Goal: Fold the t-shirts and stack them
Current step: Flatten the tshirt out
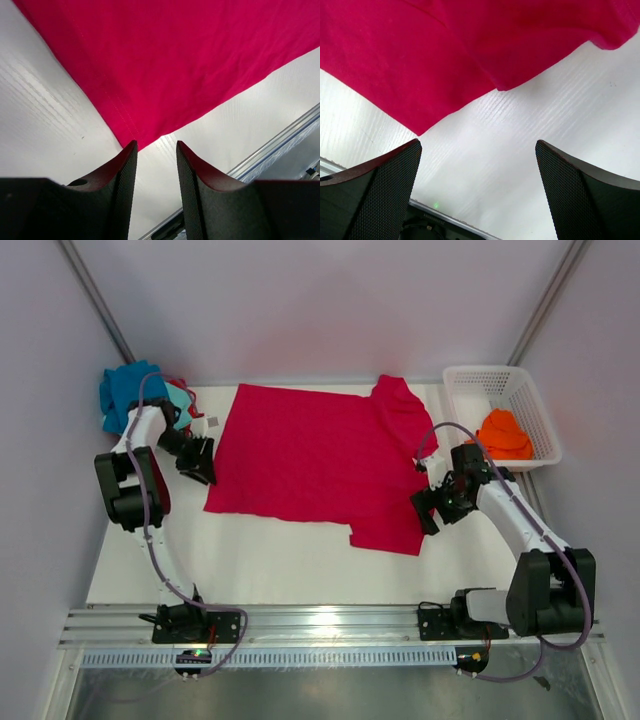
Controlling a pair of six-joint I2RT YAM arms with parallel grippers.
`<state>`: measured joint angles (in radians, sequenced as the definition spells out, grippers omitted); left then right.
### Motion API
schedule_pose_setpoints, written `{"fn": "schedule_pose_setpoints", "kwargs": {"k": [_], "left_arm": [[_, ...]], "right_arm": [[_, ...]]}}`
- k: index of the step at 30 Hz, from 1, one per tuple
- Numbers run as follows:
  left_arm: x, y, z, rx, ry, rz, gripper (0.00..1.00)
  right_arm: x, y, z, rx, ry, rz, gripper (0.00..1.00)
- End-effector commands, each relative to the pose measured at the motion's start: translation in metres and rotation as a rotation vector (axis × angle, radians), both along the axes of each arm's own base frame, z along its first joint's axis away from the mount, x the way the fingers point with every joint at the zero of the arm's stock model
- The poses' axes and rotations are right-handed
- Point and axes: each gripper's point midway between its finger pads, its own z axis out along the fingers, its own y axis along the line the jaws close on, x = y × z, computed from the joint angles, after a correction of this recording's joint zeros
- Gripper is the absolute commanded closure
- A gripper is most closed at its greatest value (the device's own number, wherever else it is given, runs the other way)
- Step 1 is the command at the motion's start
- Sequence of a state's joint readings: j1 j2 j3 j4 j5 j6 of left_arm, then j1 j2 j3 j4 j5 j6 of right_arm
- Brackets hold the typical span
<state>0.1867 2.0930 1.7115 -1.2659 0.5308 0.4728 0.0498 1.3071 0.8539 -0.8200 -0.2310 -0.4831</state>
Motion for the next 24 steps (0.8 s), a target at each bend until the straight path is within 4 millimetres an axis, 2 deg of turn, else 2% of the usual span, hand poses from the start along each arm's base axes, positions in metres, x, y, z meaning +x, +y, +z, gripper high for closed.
{"fn": "schedule_pose_setpoints", "kwargs": {"k": [1,4,8,12,13,16,19,24], "left_arm": [[0.005,-0.005,0.009,-0.039,-0.006,0.026,0.6],[0.001,-0.005,0.007,-0.034,-0.011,0.025,0.59],[-0.01,-0.004,0.0,-0.068,0.018,0.022,0.58],[-0.018,0.009,-0.01,-0.025,0.011,0.023,0.58],[-0.026,0.017,-0.017,0.005,0.029,0.034,0.58],[-0.027,0.026,-0.021,0.032,-0.001,0.062,0.58],[-0.036,0.026,-0.027,0.035,0.007,0.063,0.58],[-0.031,0.022,-0.03,0.007,-0.019,0.071,0.58]], "right_arm": [[0.003,-0.003,0.019,-0.014,-0.086,0.044,0.01],[-0.004,-0.007,0.022,-0.038,-0.104,0.086,0.01],[-0.005,0.005,0.021,0.028,-0.17,0.125,0.01],[-0.011,0.019,0.006,0.1,-0.146,0.192,0.01],[-0.013,0.025,0.004,0.131,-0.136,0.215,0.01],[-0.019,0.03,-0.008,0.161,-0.093,0.236,0.01],[-0.019,0.032,-0.007,0.172,-0.081,0.282,0.01],[-0.007,0.036,-0.009,0.189,-0.097,0.311,0.01]]}}
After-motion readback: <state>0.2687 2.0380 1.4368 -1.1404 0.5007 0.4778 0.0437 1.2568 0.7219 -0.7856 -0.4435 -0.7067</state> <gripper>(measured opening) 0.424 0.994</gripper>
